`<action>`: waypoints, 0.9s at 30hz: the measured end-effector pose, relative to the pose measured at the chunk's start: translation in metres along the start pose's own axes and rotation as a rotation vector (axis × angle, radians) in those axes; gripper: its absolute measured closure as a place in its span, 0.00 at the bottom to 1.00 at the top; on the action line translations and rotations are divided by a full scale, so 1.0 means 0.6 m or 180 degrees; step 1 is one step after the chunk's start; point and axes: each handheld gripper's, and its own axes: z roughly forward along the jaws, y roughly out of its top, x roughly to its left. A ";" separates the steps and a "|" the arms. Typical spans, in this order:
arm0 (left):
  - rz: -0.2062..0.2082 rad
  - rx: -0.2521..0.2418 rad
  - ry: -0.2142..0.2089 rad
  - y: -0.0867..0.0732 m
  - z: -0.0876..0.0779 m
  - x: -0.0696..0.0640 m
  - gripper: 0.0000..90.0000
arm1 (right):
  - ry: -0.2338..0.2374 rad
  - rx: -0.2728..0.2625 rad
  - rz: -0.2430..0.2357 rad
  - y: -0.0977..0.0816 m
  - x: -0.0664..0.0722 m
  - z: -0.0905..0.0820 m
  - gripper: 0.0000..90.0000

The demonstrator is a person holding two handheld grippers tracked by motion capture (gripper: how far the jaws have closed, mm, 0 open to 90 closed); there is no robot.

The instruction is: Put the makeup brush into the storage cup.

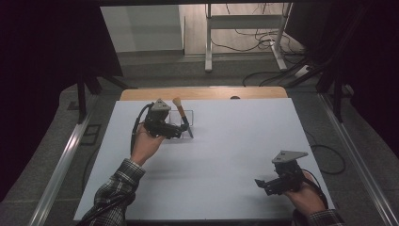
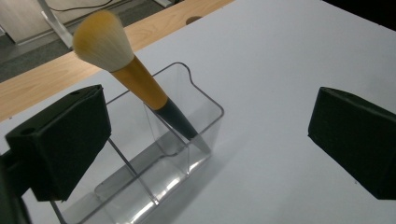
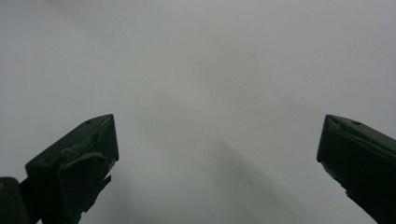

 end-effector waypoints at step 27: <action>0.0011 0.0037 -0.0125 -0.040 -0.024 -0.031 0.00 | 0.0001 -0.0039 0.0025 0.001 -0.001 -0.002 0.00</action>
